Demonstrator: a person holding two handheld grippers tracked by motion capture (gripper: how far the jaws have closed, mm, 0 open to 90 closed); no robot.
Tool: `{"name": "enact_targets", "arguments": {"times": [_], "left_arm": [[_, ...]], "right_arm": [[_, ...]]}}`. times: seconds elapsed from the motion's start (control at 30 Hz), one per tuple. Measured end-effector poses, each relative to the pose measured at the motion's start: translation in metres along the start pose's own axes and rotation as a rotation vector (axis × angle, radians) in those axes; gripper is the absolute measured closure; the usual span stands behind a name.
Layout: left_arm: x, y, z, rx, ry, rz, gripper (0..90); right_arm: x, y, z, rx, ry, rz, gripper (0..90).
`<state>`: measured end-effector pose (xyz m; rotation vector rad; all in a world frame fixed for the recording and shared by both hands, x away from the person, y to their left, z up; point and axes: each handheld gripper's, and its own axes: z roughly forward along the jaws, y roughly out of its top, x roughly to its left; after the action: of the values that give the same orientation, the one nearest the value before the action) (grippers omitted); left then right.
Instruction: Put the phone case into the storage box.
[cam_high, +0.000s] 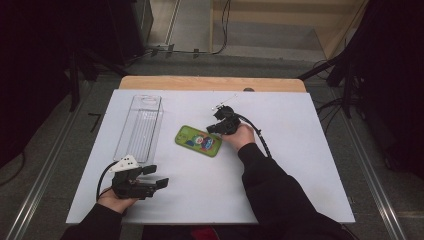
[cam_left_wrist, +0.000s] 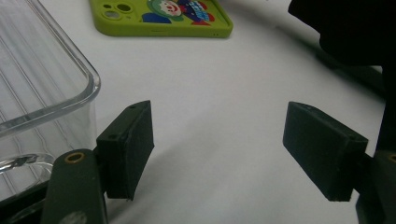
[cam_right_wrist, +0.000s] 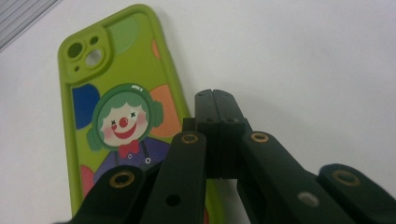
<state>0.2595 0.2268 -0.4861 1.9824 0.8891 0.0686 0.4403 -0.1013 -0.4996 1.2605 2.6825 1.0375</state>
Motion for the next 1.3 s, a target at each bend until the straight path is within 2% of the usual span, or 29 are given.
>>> {"name": "enact_targets", "arguments": {"times": [0.33, 0.43, 0.6, 0.77, 0.87, 1.1, 1.3], "left_arm": [[0.0, 0.0, 0.0, 0.0, 0.002, -0.001, 25.1], [0.0, 0.0, 0.0, 0.0, 0.002, -0.002, 25.1], [0.0, 0.0, 0.0, 0.0, 0.001, -0.002, 25.1], [0.0, 0.0, 0.0, 0.002, 0.001, -0.003, 25.1], [0.0, 0.0, 0.0, 0.001, 0.001, -0.003, 25.1], [-0.001, 0.0, 0.001, 0.004, -0.01, 0.001, 25.0], [-0.001, 0.0, 0.0, 0.003, -0.012, -0.004, 25.0]], "right_arm": [[0.007, -0.015, -0.006, 0.003, 0.018, -0.012, 87.7], [0.009, -0.018, -0.008, 0.009, 0.008, -0.019, 87.7], [0.007, -0.018, -0.016, -0.032, 0.012, -0.007, 87.4], [0.008, -0.017, -0.032, -0.065, 0.018, 0.005, 75.3], [0.008, -0.019, -0.04, -0.073, 0.018, 0.014, 71.0], [0.007, -0.027, -0.056, -0.075, 0.07, 0.02, 51.2], [0.011, -0.036, -0.066, -0.091, 0.092, 0.015, 39.6]]}}
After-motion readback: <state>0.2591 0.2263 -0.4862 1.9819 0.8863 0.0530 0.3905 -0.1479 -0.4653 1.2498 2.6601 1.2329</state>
